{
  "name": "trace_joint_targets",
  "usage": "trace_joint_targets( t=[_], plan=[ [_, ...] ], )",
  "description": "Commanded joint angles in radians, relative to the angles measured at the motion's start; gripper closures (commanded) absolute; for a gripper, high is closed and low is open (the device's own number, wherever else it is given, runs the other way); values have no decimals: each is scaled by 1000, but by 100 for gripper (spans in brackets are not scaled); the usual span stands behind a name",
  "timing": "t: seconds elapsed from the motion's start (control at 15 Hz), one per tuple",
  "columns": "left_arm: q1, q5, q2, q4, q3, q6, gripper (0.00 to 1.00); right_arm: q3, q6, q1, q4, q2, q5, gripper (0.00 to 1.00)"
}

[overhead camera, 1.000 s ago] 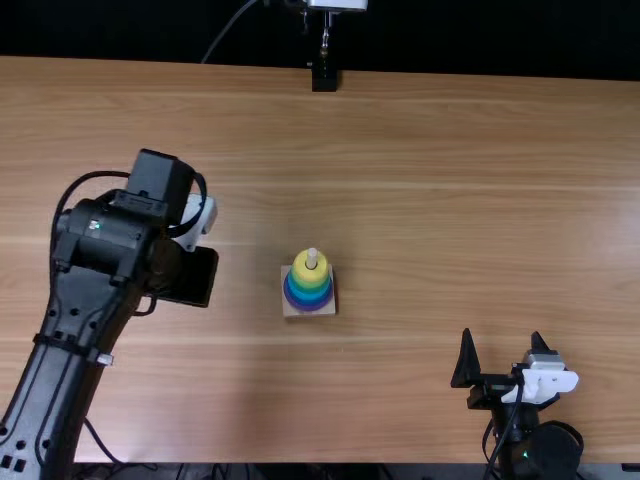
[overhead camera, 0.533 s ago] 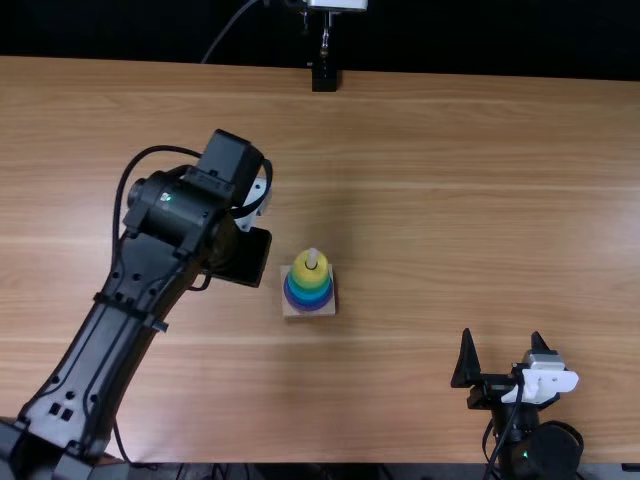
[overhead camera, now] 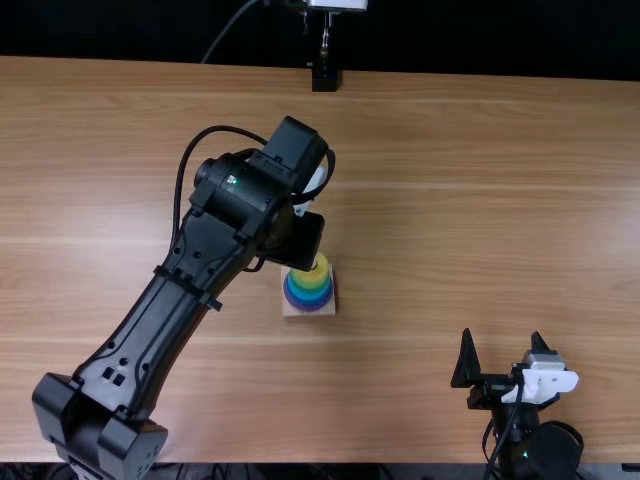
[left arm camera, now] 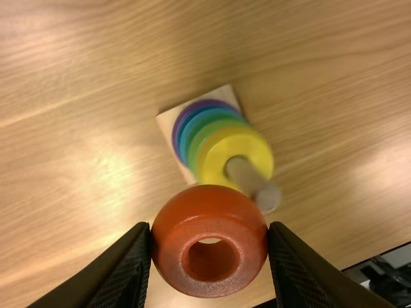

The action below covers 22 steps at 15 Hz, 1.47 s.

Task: Build the Hanoi tower: stack the rings onto the peg from bottom to top in this color order: purple, dark blue, light blue, dark green, light green, yellow, orange.

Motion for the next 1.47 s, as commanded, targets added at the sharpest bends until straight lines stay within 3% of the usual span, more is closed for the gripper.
trace_joint_targets(
  t=[0.0, 0.27, 0.8, 0.93, 1.0, 1.07, 1.13, 1.4],
  plan=[
    [-18, 8, 28, 1, 50, -20, 99, -49, -5, -7, -68, -13, 8, 0],
    [-41, 8, 52, 3, 86, -60, 99, -49, -5, -7, -68, -13, 9, 0],
    [-65, 8, 80, 3, 88, -78, 99, -49, -5, -7, -68, -13, 8, 0],
    [-65, 6, 81, 3, 91, -78, 95, -49, -5, -7, -68, -13, 8, 0],
    [-65, 6, 81, 5, 90, -77, 75, -49, -5, -7, -68, -13, 8, 0],
    [-65, 6, 81, 5, 86, -77, 42, -49, -5, -7, -68, -13, 8, 0],
    [-64, 6, 81, 5, 85, -77, 0, -49, -5, -7, -68, -13, 8, 0],
    [-56, 6, 74, 10, 85, -75, 0, -49, -5, -7, -68, -13, 9, 0]
  ],
)
